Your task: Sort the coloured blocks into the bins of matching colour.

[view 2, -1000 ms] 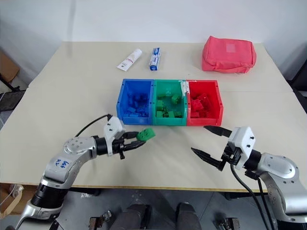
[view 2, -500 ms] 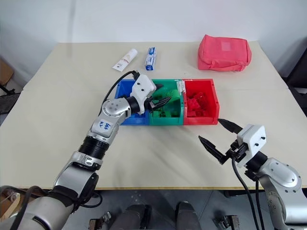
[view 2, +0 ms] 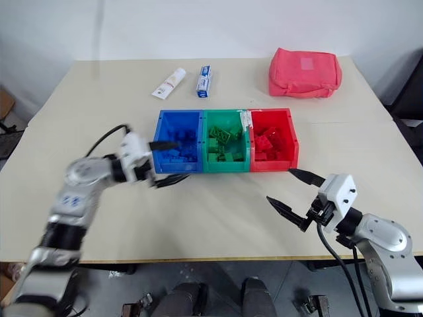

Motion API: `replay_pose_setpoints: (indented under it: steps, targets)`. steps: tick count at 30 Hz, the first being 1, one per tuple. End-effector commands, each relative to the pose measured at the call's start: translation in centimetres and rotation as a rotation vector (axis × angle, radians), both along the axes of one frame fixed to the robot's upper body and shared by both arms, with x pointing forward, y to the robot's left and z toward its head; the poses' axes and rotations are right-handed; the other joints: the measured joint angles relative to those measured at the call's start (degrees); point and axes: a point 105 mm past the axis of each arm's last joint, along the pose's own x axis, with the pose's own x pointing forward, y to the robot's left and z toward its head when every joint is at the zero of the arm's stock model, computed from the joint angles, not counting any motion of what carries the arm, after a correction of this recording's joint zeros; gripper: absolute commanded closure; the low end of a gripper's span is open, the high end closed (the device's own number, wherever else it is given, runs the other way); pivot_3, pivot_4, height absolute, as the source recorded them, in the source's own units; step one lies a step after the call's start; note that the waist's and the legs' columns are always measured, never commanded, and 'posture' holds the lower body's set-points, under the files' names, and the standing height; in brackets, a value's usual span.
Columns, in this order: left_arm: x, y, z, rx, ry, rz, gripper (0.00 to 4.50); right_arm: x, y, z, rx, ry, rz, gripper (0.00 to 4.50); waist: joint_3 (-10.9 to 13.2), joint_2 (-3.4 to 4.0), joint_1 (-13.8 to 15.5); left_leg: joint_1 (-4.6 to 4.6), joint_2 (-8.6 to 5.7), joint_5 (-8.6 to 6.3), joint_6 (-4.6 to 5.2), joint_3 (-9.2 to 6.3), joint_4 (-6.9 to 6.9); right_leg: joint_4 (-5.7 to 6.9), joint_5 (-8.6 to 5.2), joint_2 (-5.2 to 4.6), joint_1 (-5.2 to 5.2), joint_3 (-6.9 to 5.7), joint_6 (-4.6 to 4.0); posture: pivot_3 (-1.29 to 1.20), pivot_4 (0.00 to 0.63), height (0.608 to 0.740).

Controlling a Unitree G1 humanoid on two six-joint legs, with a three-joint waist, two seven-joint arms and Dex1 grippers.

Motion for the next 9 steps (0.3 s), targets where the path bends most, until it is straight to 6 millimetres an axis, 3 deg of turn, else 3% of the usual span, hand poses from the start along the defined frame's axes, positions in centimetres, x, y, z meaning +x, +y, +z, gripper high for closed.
replay_pose_setpoints:
  steps: [1, 4, 9]
  targets:
    - [-2.4, 2.7, 0.5, 0.027, -0.031, 0.028, 0.01, 0.4, 0.1, 0.4, -0.034, -0.023, 0.083, 0.00, 0.0, -0.01, 0.2, 0.00, 0.02, 0.00, 0.00, -0.04, 0.01, -0.03, -0.01, -0.01, 0.02, 0.00, -0.02, 0.00, 0.150, 0.740]
    - [-3.0, 4.7, -0.8, 0.029, -0.013, 0.135, 0.01, 0.9, 0.0, 0.5, -0.042, -0.025, 0.110, 0.00, 0.0, 0.01, 1.4, 0.00, -0.08, 0.01, 0.02, -0.21, 0.08, -0.11, -0.01, -0.13, 0.15, 0.03, -0.02, 0.00, 0.150, 0.740]
    - [-3.2, 4.9, -1.7, -0.028, -0.013, 0.217, 0.01, 1.8, -0.1, 0.7, -0.027, -0.035, 0.096, 0.00, 0.0, 0.00, 1.9, -0.01, -0.13, -0.03, 0.09, -0.27, 0.10, -0.17, -0.01, -0.16, 0.26, 0.02, -0.02, 0.00, 0.150, 0.740]
